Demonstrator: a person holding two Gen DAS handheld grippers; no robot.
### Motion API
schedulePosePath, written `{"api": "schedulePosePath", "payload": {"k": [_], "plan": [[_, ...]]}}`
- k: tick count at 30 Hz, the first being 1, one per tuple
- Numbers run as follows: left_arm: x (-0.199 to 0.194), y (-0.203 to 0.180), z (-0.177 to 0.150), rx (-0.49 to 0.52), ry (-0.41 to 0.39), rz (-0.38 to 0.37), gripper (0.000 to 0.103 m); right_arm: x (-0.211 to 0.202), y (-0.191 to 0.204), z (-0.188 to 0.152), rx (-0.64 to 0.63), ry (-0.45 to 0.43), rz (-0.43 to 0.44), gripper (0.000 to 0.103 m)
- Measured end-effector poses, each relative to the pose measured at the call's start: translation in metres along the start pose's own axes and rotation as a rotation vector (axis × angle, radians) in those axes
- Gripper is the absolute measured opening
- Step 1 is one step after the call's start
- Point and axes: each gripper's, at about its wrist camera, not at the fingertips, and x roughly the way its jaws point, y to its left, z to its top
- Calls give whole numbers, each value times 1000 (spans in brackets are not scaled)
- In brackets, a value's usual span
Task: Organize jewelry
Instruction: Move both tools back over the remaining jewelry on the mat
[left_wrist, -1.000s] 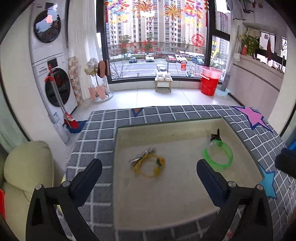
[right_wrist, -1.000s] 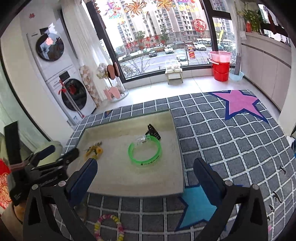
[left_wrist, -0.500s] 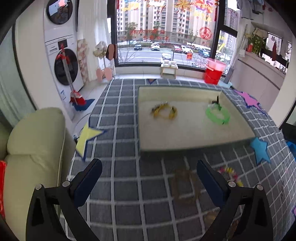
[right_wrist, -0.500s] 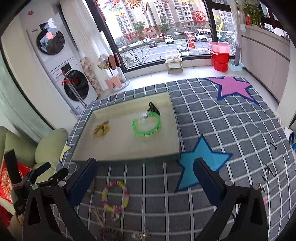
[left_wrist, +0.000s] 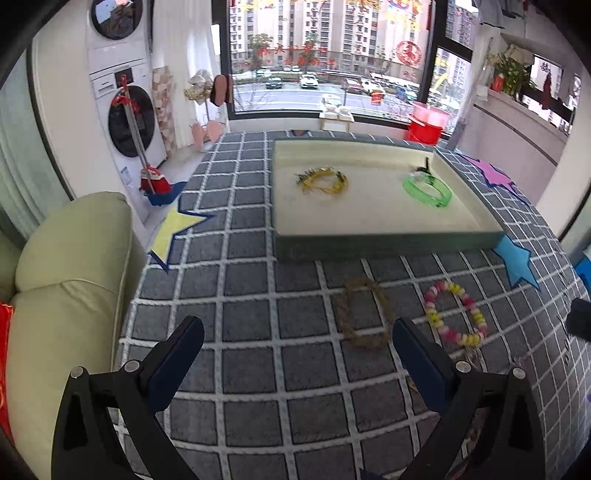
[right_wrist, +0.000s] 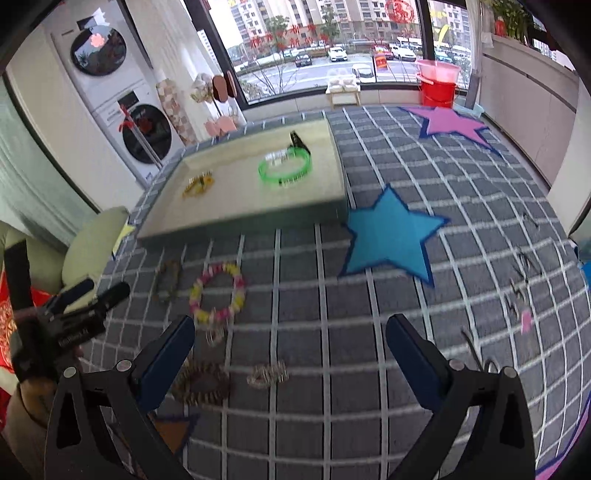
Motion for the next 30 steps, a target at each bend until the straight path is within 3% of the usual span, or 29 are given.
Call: {"api": "schedulePosePath", "payload": {"k": [10,18,25,29,30], "plan": [[9,-2,-8,9,25,21,103,10,6,-30,-30,41,-48,102],[20,-8,-3,19,36,5,103,27,14,-42,-77,64,-104,79],[39,-29,6,66,59,-5,103,39,28,-44,-118,53,-129,77],[45,-38,10,95,60,1,103,42,35,-44,-151,35,-166,63],[46,-40,11,104,66,5,97,42,36,-44,-156,32,-174,57]]}}
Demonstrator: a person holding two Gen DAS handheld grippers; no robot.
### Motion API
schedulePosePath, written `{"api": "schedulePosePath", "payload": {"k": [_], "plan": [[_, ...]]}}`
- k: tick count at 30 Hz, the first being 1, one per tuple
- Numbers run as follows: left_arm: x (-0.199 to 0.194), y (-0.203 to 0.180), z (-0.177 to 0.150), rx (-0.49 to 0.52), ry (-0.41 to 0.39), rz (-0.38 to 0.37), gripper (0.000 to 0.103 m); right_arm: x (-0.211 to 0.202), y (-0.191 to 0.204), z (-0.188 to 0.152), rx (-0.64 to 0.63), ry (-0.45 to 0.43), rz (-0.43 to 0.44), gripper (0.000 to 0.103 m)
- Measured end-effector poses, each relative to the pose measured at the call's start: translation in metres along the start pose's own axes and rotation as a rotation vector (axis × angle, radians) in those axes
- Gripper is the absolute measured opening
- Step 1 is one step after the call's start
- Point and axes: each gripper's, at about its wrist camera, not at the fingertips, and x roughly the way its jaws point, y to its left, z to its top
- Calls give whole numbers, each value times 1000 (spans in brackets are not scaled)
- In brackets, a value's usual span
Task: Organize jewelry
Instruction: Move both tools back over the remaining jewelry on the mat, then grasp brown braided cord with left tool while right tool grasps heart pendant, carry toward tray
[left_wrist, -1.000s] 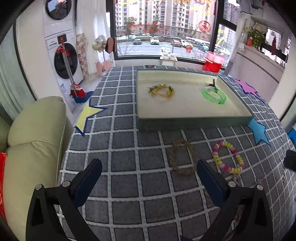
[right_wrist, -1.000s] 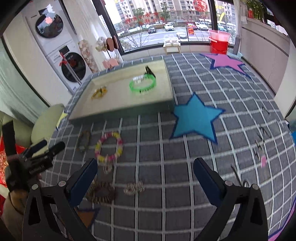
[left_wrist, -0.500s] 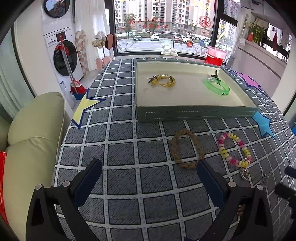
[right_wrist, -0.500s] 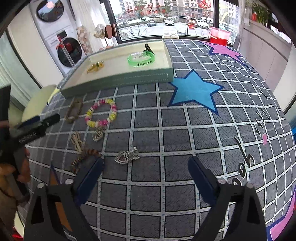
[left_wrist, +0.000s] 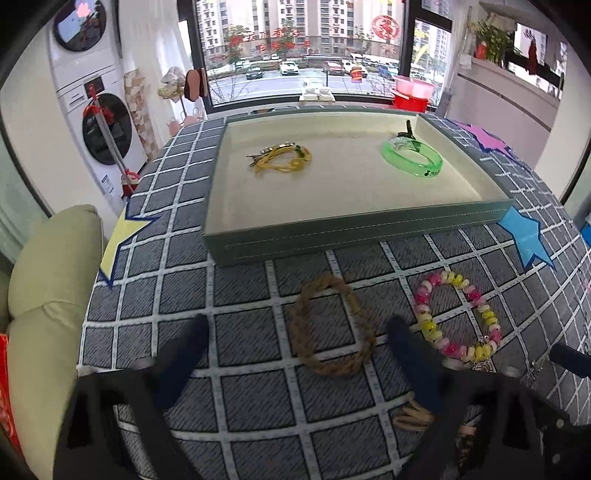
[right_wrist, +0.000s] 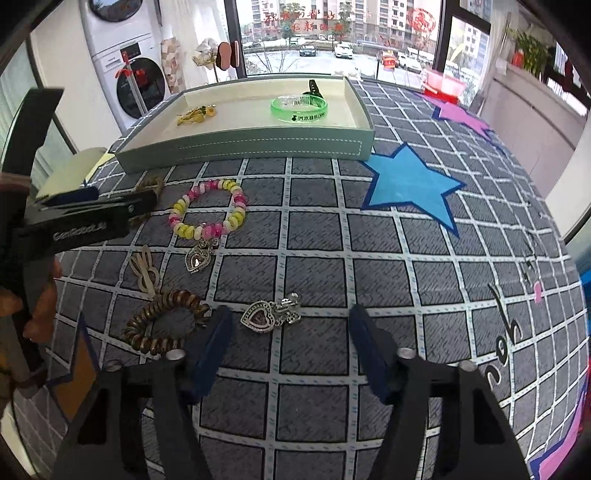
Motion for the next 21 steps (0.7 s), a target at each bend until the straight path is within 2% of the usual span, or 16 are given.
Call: {"api": "schedulePosePath", "payload": {"k": [2,4,5,6,7,9,12,21], "plan": [[3,-2,-1,10,12,-5,90,0,2,1,-8,-5,-9,48],[4,-3,-1,8,9,-30,77,-1,4,1,-10,-7,-7,37],[3,-3,-1,10,8,-37,75,-1,4,1,-12,-7,-10,36],[2,-5,-2,16,5,-42,68,-1,4,1,-12,-8,-12,36],[1,-6,-2,20,3,-50,55,-1,4,1,-11,-8,-11,36],[0,-9,-2,33,-1,-58,47,-1,3,1,-5,-10,-6,36],[-1,-9,-3,36,-5,-68,26,-3,0,1,5,-9,3,35],[-19,10,-5,-38,-32,-147,26,-14,-13,3,53,-25,44,35]]}}
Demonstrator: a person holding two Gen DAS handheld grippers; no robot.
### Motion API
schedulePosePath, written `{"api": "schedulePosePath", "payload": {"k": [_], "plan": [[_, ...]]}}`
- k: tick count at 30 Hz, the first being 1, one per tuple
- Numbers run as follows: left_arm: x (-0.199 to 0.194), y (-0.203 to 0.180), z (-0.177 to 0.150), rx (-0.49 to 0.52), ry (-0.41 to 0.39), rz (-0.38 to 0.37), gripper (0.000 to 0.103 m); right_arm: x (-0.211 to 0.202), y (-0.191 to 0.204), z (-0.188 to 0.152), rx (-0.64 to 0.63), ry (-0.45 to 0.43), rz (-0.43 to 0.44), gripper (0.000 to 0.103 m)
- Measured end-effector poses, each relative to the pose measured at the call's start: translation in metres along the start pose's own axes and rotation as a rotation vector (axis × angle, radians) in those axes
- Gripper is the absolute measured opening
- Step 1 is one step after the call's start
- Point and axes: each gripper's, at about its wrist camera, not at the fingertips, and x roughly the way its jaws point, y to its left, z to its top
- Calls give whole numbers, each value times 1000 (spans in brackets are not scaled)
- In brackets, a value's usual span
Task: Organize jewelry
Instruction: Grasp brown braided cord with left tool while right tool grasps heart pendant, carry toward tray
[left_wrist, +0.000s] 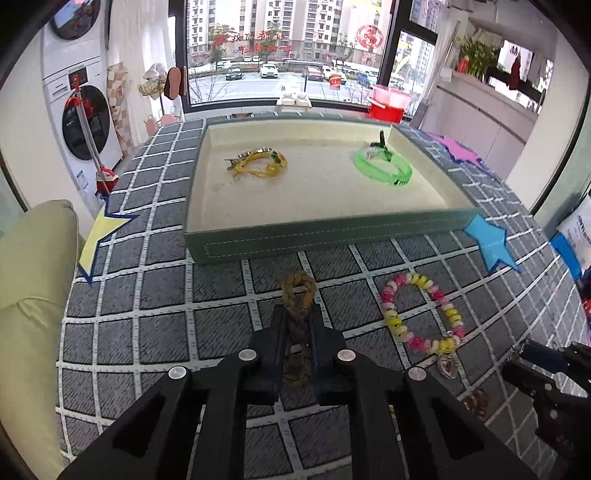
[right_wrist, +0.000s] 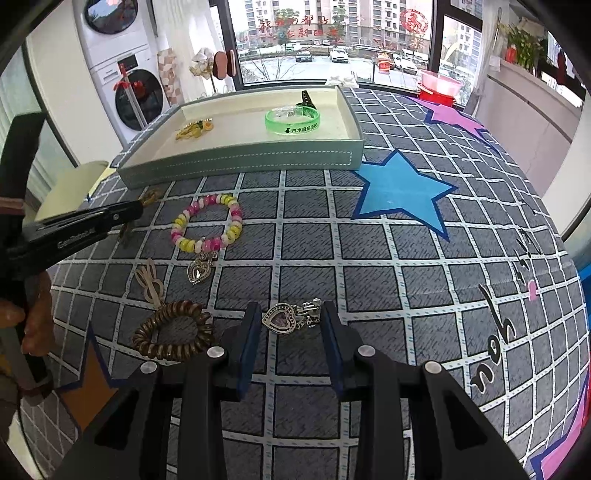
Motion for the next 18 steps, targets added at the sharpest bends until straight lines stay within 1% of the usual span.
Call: {"api": "schedulePosePath", "payload": {"k": [5,10,18], "plan": [[-15,5,3,-12,-27,-12,26,-8,-6,6,27,-15,35,35],[-29,6,10,-10,-58,-17,26,-17,-11,21,41,-36,66,35],[-40,4,33,-4,-105,-10,26,-26,-19,65,34,-84,93,35]]}}
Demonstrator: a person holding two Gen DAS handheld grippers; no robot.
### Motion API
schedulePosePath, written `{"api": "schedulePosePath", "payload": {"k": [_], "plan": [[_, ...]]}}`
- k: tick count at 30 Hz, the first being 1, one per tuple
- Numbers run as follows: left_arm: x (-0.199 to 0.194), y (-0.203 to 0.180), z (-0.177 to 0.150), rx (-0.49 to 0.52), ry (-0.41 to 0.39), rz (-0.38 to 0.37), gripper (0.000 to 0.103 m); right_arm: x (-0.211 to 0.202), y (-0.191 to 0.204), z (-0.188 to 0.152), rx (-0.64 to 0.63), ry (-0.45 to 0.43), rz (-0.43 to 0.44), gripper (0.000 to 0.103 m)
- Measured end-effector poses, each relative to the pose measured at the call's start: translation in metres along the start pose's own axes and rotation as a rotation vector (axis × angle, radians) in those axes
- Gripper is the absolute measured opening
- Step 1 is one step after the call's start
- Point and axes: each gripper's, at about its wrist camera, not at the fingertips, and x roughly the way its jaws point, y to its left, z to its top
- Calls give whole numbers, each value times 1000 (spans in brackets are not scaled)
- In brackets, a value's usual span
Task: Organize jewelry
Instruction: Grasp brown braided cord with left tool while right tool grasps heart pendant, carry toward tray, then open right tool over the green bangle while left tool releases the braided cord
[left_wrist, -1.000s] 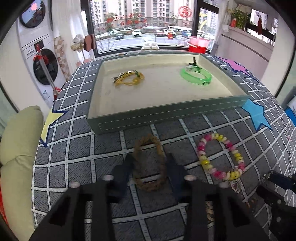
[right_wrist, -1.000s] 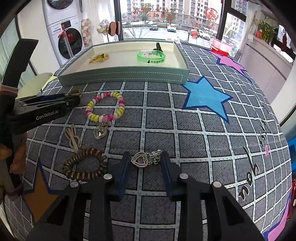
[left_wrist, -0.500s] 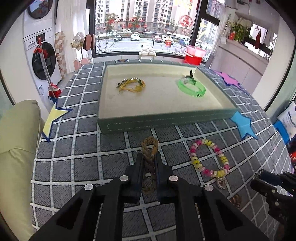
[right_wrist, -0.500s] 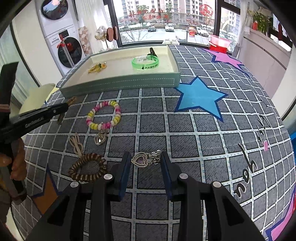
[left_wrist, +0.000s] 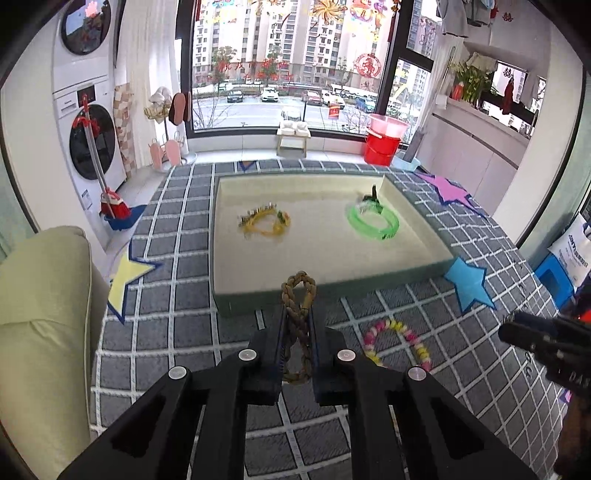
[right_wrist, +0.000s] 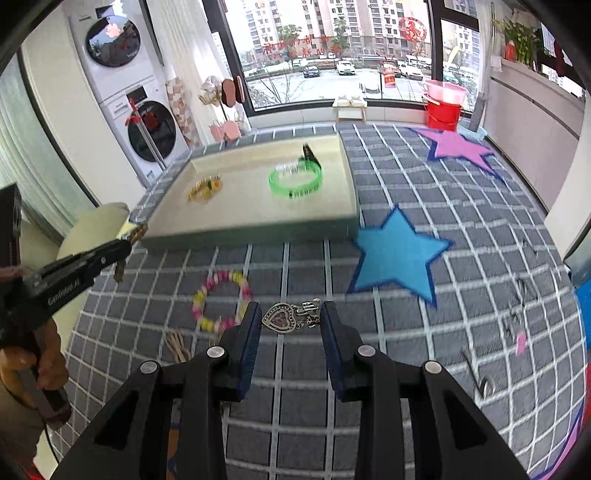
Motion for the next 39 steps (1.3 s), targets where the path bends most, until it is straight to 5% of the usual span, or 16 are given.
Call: {"api": "schedulePosePath", "payload": {"k": [19,39], "plan": [[64,18,79,-17,19,41,26,73,-8,131,-1,-24,3,35],[142,12,77,9,119,126,26,171,-2,138,-25,90,-27,35]]}}
